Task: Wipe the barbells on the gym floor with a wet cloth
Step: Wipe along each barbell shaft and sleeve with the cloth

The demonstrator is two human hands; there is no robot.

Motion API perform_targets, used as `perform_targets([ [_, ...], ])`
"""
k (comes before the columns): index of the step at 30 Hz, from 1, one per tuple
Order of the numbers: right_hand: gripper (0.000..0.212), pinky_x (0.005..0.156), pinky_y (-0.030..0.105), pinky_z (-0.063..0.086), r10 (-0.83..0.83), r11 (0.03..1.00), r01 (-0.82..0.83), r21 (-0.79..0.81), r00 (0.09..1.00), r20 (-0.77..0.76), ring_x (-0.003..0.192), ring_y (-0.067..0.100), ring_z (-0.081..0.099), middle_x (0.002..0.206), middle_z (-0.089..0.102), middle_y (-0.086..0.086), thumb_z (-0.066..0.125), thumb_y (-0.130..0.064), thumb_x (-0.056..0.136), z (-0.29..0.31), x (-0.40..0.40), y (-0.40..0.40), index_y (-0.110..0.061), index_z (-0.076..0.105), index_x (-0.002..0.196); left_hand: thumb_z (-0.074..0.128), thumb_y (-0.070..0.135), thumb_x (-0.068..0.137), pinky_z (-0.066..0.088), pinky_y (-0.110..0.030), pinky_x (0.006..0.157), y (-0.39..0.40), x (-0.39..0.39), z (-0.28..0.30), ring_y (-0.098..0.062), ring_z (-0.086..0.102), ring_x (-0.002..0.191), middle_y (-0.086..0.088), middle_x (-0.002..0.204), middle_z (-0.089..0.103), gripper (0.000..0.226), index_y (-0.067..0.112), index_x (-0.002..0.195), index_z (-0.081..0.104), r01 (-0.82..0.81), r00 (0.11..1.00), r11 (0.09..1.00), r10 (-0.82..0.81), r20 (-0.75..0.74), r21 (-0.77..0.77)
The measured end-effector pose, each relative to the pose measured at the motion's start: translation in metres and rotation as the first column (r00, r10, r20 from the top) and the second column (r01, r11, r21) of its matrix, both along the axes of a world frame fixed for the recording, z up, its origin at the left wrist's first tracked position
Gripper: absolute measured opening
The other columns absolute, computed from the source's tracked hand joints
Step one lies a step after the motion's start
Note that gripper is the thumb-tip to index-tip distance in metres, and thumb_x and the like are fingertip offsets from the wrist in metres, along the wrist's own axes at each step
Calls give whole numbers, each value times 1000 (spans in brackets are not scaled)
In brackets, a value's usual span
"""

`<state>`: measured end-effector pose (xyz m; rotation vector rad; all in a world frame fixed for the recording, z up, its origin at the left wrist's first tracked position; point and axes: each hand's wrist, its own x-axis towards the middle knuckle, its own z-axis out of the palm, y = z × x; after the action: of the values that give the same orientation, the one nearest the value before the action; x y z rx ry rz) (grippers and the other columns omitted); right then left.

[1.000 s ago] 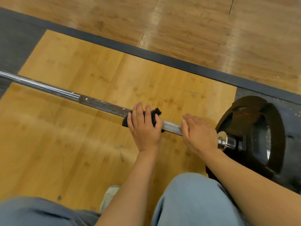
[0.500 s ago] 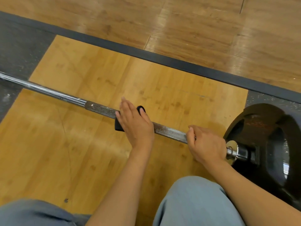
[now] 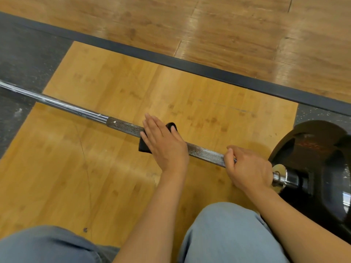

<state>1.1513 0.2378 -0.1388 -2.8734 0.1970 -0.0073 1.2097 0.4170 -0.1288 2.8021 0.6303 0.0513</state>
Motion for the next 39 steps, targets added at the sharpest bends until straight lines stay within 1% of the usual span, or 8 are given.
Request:
perform_targets([
  [4,43,42,17,22,14,1000,-14,-11,1000,27,44,20,43,52,50,-2,35,-32,93,-3,0,1,-17,64,65,8,37,105,-13,-39,121,-43,-35,5,-25,-11,151,-13,163,-11,63,-2,154,1,114,993,984,-111,31,-140],
  [8,41,39,18,23,9,1000,-9,-7,999,50,39,19,40,48,45,-3,38,-28,92,-1,-1,2,-16,63,62,7,39,105,-3,-40,122,-24,-40,-8,-27,3,151,-18,163,3,65,-4,153,9,328,942,944,-324,89,-31],
  [14,44,42,19,16,-9,1000,8,-28,999,-32,41,12,34,48,37,-9,28,-36,93,3,1,1,-21,53,59,18,33,104,8,-47,123,-31,-20,-9,-33,13,150,-22,161,12,62,-9,150,17,64,992,994,-53,117,-87],
  [20,43,42,18,15,18,999,-21,-49,998,-57,41,12,34,50,36,-10,32,-34,93,4,3,1,-19,60,64,12,37,107,3,-41,123,-45,-59,-13,-30,9,151,-20,162,9,62,-5,152,12,403,908,913,-391,149,-59],
  [27,46,44,19,13,-22,999,20,-47,999,-33,42,17,38,49,41,-7,26,-37,92,3,2,1,-22,51,56,10,39,101,-9,-35,122,-6,-6,-16,-27,6,151,-16,163,8,67,-3,153,12,163,981,985,-157,110,-52],
  [31,47,40,19,20,-1,999,1,-43,1000,-20,40,16,36,48,39,-7,28,-35,93,-1,2,0,-20,54,57,18,34,104,-7,-39,122,-27,-25,-12,-30,16,149,-18,160,23,62,-6,150,24,201,972,979,-194,134,-45],
  [36,43,41,19,19,0,999,0,-36,1000,1,40,16,37,48,39,-7,30,-33,93,-1,0,0,-21,48,56,14,38,104,-6,-33,122,-5,-21,-11,-27,18,149,-17,161,20,63,-2,152,21,352,923,936,-345,169,-17],
  [39,35,45,19,12,23,1000,-22,-16,999,45,45,17,41,52,44,-6,30,-31,93,-1,1,0,-25,45,62,12,36,103,-6,-34,122,25,5,-14,-29,16,150,-19,161,18,64,-5,152,20,153,969,987,-141,202,-48],
])
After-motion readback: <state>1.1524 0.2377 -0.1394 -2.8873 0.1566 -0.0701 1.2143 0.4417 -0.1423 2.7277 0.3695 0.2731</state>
